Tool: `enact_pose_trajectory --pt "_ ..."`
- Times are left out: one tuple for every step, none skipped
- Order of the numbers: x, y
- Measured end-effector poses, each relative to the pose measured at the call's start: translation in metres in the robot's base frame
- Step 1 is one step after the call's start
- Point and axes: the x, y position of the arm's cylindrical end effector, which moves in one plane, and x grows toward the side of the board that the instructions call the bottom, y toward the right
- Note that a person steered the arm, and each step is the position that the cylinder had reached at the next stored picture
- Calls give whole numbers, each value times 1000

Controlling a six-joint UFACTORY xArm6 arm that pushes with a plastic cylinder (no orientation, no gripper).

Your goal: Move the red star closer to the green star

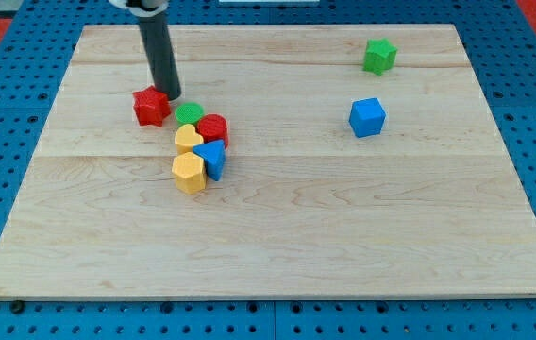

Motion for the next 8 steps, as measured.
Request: enact_pose_trajectory --pt "-17 -4" --pt "-25 -7" --pt "-23 -24" --pt "-11 -53" --pt "6 -59" --pt "19 -16" --pt "30 -16" --pt "57 -10"
